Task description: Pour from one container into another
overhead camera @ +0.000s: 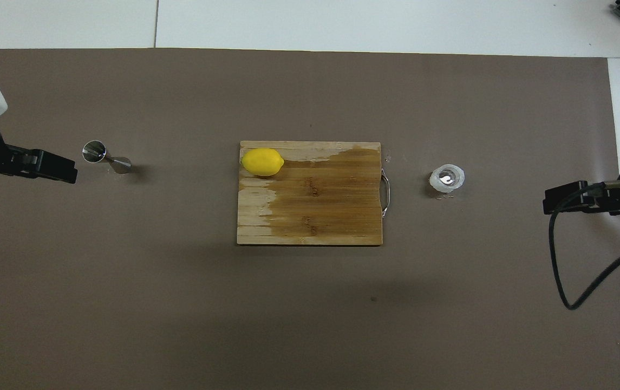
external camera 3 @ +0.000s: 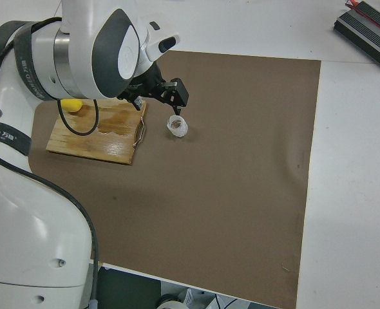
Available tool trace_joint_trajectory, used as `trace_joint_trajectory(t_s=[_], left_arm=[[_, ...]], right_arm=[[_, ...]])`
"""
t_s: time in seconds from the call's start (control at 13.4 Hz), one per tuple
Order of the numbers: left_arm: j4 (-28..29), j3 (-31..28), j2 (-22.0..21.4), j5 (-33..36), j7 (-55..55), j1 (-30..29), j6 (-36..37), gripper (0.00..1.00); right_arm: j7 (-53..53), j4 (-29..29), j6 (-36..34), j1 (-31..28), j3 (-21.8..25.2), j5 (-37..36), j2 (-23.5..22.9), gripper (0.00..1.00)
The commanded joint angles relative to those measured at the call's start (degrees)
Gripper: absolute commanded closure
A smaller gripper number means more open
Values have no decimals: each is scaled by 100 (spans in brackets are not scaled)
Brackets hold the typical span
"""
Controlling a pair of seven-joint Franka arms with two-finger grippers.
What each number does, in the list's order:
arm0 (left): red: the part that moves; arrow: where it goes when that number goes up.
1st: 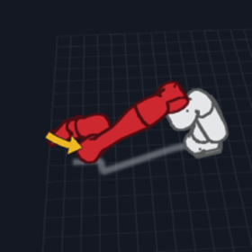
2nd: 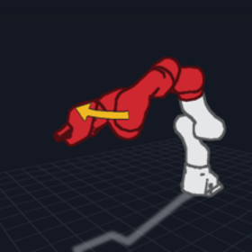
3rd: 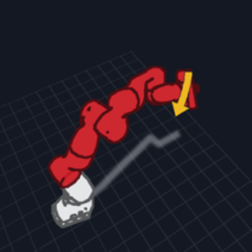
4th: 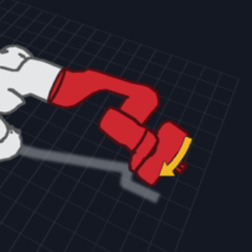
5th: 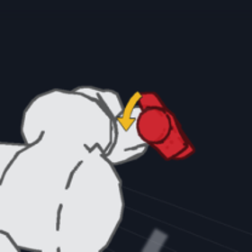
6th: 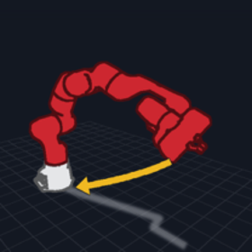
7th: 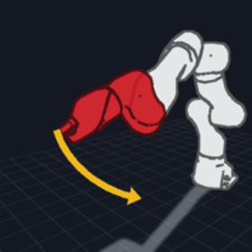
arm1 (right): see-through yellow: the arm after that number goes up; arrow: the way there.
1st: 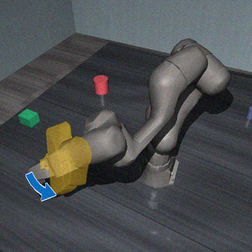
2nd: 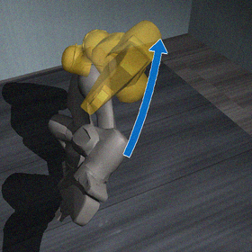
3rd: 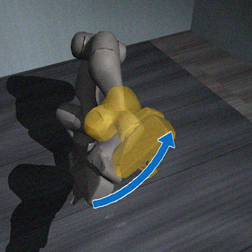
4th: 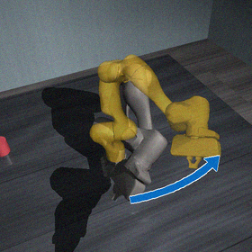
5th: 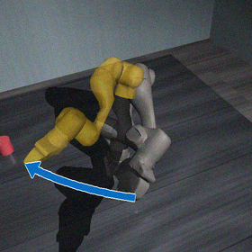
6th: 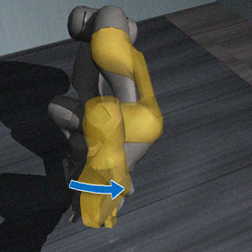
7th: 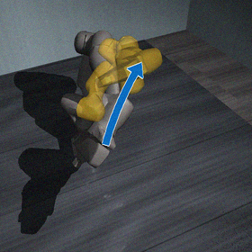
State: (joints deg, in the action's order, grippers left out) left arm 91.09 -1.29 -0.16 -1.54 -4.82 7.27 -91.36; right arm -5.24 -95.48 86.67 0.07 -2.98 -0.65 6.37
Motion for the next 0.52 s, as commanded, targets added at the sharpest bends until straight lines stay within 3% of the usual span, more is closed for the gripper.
trace_joint_trajectory(t_s=[0.0,0.45], left_arm=[[128,-90,-133,-48,78,-7,13,0],[295,-99,-46,-310,561,-445,-251,0]], right_arm=[[-56,-67,-36,-60,-27,74,92,0],[-56,-67,-36,-69,-27,74,92,0]])
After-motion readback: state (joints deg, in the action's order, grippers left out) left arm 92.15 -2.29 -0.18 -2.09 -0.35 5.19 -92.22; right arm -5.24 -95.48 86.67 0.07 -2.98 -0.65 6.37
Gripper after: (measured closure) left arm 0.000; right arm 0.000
